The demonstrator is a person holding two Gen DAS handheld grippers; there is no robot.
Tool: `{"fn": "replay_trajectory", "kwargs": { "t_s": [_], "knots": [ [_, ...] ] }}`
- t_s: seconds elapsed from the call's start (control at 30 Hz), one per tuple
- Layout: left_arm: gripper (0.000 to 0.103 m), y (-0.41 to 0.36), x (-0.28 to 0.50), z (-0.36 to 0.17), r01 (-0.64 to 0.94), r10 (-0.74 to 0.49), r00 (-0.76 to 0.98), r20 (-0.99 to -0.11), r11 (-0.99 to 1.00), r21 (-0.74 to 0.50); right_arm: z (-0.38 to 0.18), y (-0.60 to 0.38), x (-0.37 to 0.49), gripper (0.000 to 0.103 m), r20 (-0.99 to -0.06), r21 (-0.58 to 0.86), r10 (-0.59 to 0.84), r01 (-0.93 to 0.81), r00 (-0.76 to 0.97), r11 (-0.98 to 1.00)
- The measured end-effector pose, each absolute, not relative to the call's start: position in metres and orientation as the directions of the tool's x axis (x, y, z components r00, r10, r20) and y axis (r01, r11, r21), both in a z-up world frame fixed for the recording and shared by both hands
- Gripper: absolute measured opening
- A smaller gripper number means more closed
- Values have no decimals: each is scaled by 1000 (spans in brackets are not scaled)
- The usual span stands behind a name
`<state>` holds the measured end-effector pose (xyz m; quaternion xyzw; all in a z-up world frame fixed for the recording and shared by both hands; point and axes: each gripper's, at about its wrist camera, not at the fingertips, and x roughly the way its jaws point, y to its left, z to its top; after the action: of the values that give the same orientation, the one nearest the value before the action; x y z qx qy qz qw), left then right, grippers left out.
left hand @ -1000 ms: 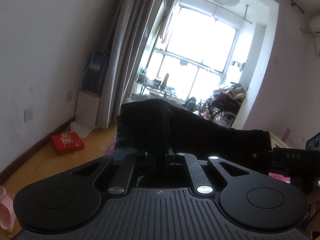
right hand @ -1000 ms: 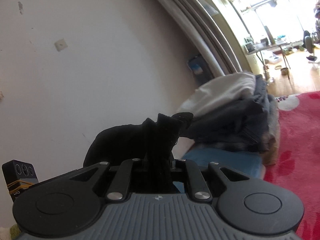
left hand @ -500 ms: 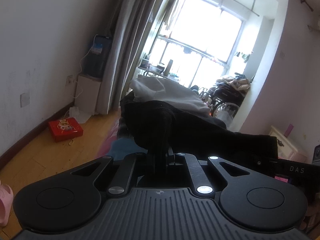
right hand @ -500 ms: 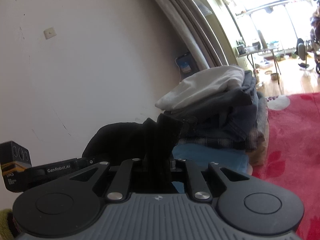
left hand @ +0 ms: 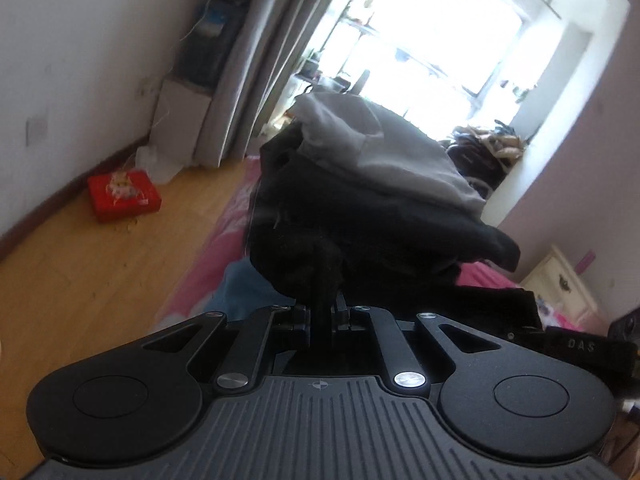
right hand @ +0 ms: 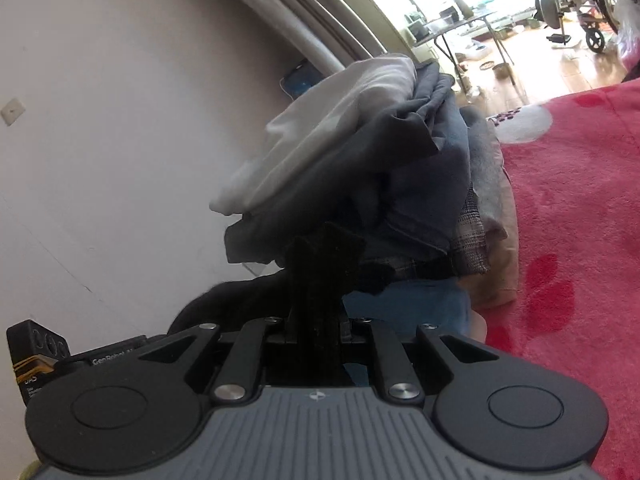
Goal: Fold clothes
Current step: 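Lower the shirt onto the clothes stack and open both grippers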
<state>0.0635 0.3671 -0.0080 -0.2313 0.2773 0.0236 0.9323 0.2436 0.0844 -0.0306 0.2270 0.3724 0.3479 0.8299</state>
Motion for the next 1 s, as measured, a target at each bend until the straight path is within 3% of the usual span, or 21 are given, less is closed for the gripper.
{"fn": "replay_trajectory", "kwargs": {
  "t_s": [0.1, 0.27, 0.33, 0.43, 0.47, 0.57, 0.7, 0.8, 1.0],
  "knots": [
    [6, 371, 68, -11, -173, -99, 835, -542, 886, -430, -40, 83, 254, 13, -487, 656, 744, -372, 457, 657],
    [6, 372, 61, -5, -123, -109, 863, -493, 902, -413, -35, 78, 256, 13, -446, 660, 767, -410, 461, 630],
    [7, 375, 67, -13, -130, -108, 851, -513, 905, -405, -39, 80, 261, 13, -453, 659, 767, -409, 454, 631],
    [21, 383, 82, -38, -161, -103, 808, -579, 908, -386, -66, 87, 275, 18, -527, 628, 735, -387, 427, 675],
    [29, 386, 86, -47, -173, -98, 792, -603, 911, -375, -77, 84, 280, 29, -534, 646, 736, -359, 416, 673],
    [36, 404, 83, -52, -206, -121, 811, -573, 857, -472, -103, 68, 290, 32, -520, 722, 754, -264, 402, 639],
    [45, 430, 70, -44, -279, -86, 846, -526, 770, -574, -100, 34, 293, 45, -462, 777, 748, -188, 477, 600],
    [45, 429, 61, -26, -292, -21, 867, -498, 788, -542, -78, 20, 288, 44, -451, 735, 717, -235, 531, 636],
    [45, 374, 74, 3, -67, -111, 860, -498, 943, -326, -32, 65, 250, 35, -414, 523, 786, -587, 459, 618]
  ]
}}
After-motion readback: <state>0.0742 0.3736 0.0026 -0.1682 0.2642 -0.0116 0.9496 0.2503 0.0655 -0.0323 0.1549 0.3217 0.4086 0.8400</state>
